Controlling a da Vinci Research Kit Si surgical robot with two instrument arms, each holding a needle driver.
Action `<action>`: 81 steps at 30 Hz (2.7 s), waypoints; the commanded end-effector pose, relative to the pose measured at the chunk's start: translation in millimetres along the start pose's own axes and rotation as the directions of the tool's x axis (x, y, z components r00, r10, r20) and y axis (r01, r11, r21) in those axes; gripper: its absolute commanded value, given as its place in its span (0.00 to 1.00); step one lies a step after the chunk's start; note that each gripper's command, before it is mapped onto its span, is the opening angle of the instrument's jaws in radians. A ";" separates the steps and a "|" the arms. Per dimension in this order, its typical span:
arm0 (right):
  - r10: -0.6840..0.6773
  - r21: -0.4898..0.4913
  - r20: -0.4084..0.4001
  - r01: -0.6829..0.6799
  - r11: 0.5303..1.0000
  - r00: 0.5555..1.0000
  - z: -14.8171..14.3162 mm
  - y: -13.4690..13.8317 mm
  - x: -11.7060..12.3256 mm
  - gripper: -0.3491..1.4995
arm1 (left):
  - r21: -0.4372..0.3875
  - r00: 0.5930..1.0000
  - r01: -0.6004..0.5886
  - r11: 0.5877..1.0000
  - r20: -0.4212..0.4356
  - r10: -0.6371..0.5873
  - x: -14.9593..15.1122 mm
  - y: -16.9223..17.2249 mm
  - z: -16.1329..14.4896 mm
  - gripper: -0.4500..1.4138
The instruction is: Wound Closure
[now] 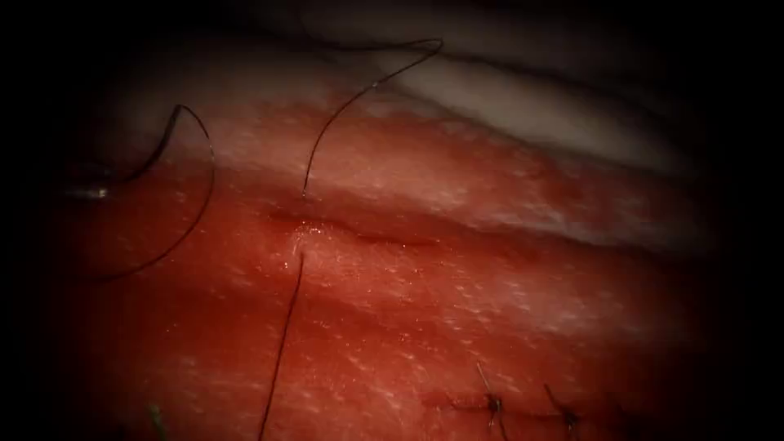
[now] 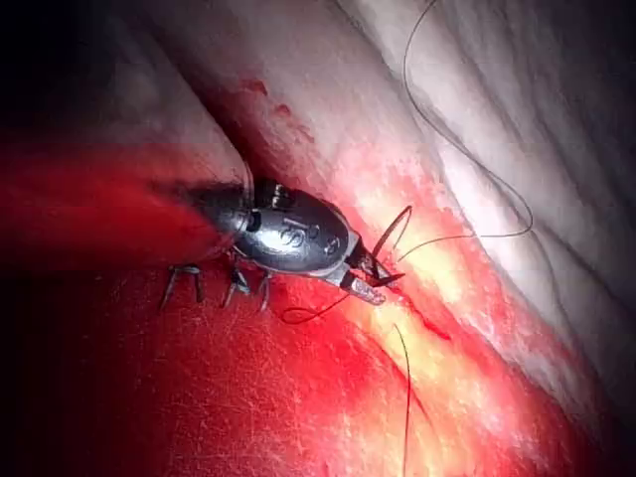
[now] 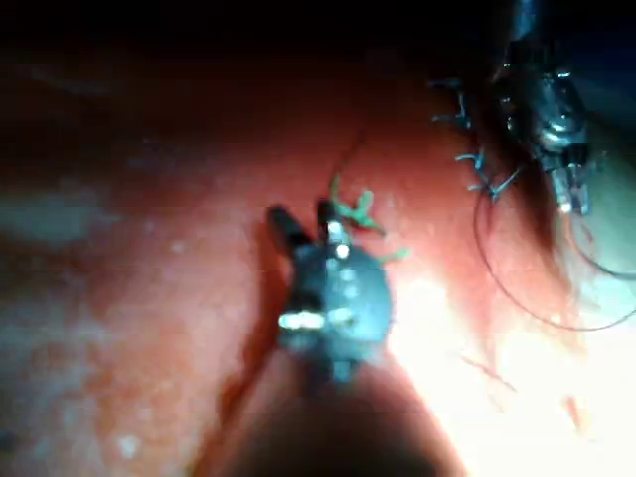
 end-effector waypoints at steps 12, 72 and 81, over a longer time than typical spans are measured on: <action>-0.029 -0.152 0.017 0.032 0.988 0.999 -5.0 14.0 -4.7 0.85 | -0.002 1.000 0.002 1.000 -0.001 -0.002 -0.6 0.4 0.5 0.05; 0.097 0.063 0.078 -0.102 0.993 0.992 2.2 -2.9 -0.8 0.00 | -0.002 1.000 -0.002 1.000 0.000 0.002 -1.2 0.2 0.4 0.05; -0.052 -0.011 0.059 0.053 0.999 0.997 0.4 3.9 -2.6 0.82 | -0.002 1.000 -0.002 1.000 0.000 0.002 -1.2 0.2 0.4 0.05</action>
